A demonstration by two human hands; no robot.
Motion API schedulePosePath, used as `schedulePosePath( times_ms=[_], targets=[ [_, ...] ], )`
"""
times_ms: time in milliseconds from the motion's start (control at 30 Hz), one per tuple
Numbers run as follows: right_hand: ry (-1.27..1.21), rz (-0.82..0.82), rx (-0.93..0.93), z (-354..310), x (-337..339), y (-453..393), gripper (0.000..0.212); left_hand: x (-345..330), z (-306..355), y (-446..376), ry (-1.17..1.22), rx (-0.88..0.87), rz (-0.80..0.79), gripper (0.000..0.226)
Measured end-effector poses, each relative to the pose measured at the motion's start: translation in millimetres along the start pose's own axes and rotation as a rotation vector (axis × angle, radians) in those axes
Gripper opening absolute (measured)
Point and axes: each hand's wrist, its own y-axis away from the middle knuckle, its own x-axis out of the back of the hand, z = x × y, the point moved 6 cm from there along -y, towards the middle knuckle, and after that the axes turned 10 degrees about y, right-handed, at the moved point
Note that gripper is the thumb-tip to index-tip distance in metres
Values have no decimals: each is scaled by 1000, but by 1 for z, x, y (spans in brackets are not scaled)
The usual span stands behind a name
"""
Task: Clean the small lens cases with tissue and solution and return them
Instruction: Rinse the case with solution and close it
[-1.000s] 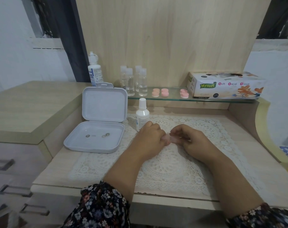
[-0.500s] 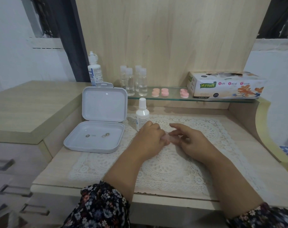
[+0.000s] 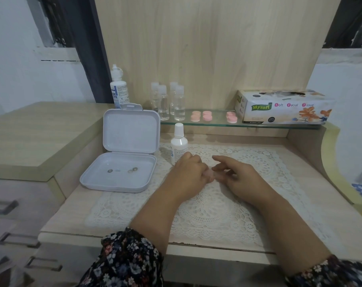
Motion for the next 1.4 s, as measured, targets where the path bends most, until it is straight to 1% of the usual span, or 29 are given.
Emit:
schedulePosePath(
  times_ms=[67, 133, 233, 400, 533, 767, 900, 1200, 1400],
  targets=[
    [39, -11, -10, -1, 0, 0, 41, -1, 0, 0, -16, -8, 2, 29],
    [101, -9, 21, -4, 0, -1, 46, -2, -1, 0, -25, -18, 5, 31],
    [84, 12, 32, -4, 1, 0, 54, -1, 0, 0, -24, -35, 12, 30],
    [66, 0, -28, 0, 0, 0, 44, -2, -2, -1, -11, -9, -1, 29],
    [101, -4, -52, 0, 0, -1, 39, -3, -3, -3, -15, -1, -8, 32],
    [226, 14, -2, -6, -1, -2, 30, 0, -1, -2, 13, -1, -1, 32],
    [245, -14, 36, -8, -1, -1, 31, 1, 2, -1, -4, -9, 2, 31],
    [275, -4, 3, -6, -3, -4, 24, 1, 0, -1, 36, 6, 12, 30],
    [265, -10, 30, -4, -2, -3, 22, 1, 0, -1, 18, -3, 7, 32]
  ],
)
